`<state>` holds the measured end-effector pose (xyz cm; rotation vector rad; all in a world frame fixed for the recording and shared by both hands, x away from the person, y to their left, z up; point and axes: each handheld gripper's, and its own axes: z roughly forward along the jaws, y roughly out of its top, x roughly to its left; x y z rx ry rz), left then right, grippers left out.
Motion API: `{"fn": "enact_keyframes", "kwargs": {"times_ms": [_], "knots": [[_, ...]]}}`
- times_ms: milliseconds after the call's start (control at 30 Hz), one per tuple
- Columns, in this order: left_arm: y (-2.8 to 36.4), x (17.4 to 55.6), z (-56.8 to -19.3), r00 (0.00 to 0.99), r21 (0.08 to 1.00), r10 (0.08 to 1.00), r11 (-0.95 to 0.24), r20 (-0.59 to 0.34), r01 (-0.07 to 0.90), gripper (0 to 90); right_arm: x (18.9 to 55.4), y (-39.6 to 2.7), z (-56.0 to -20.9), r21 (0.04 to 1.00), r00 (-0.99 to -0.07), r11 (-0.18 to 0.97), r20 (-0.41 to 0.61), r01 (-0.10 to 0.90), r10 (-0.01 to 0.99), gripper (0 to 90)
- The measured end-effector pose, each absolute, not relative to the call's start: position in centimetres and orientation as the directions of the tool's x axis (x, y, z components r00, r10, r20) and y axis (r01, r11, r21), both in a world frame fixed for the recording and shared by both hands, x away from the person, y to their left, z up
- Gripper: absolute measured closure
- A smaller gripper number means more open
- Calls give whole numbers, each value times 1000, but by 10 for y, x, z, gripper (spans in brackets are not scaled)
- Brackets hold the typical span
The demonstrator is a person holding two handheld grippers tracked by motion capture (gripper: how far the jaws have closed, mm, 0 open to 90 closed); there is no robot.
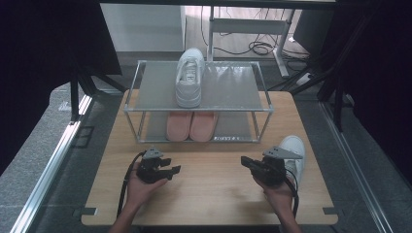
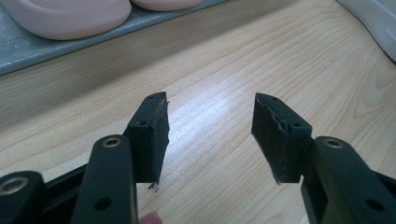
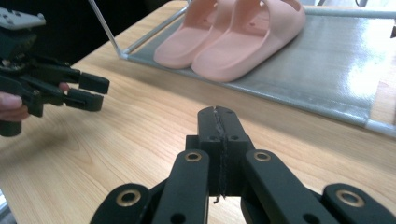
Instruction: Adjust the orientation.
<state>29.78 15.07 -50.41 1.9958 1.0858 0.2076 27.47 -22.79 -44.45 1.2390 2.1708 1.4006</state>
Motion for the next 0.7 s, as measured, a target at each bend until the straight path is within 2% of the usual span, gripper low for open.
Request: {"fn": "enact_keyframes", "kwargs": {"times_ms": [500, 700], "knots": [[151, 298, -504, 612, 733, 757, -281, -228, 620, 466, 249, -240, -450, 831, -571, 211, 149, 515, 808, 900], [151, 298, -504, 612, 732, 757, -281, -229, 621, 467, 244, -250, -457, 818, -549, 203, 157, 538, 821, 900]]}}
